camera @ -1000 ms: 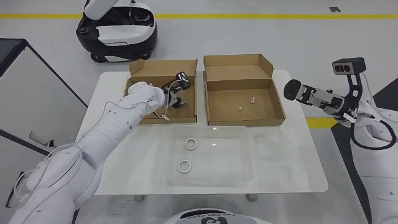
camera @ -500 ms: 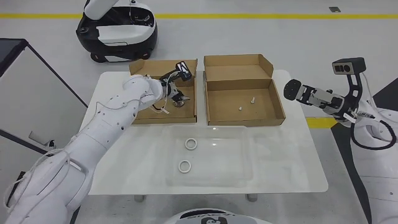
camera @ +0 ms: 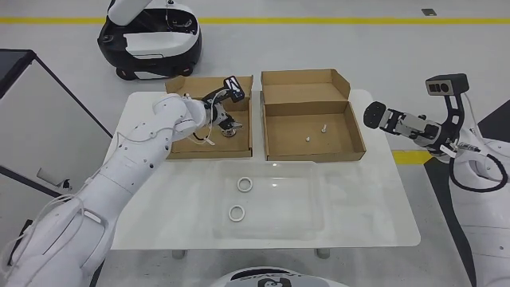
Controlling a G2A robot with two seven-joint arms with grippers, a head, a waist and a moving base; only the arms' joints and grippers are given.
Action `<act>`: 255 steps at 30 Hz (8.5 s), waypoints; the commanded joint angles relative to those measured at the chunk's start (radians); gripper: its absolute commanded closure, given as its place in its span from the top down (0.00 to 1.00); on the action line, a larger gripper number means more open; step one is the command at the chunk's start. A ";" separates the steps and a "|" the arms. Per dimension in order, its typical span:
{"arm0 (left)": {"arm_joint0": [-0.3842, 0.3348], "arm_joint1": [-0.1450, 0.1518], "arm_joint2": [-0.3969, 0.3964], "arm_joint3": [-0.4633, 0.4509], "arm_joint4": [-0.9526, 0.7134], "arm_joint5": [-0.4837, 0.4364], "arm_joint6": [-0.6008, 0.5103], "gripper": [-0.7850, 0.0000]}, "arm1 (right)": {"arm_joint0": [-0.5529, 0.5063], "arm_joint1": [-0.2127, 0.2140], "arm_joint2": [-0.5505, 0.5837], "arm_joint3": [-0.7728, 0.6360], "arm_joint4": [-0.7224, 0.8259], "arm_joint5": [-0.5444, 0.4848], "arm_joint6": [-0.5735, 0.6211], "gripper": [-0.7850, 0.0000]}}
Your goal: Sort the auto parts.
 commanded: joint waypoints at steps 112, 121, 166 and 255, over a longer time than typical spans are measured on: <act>-0.361 0.208 0.551 -0.505 -0.779 -0.110 -0.662 1.00 | 0.000 0.000 0.000 0.000 0.000 0.000 0.000 1.00; -0.339 0.249 0.551 -0.584 -0.786 -0.098 -0.675 1.00 | 0.000 0.000 0.000 0.000 0.000 0.000 0.000 1.00; -0.261 0.151 0.551 -0.614 -0.707 0.035 -0.807 0.53 | 0.000 0.000 0.000 0.000 0.000 0.000 0.000 1.00; -0.073 0.060 0.551 -0.458 -0.521 0.070 -0.842 0.00 | 0.000 0.000 0.000 0.000 0.000 0.000 0.000 1.00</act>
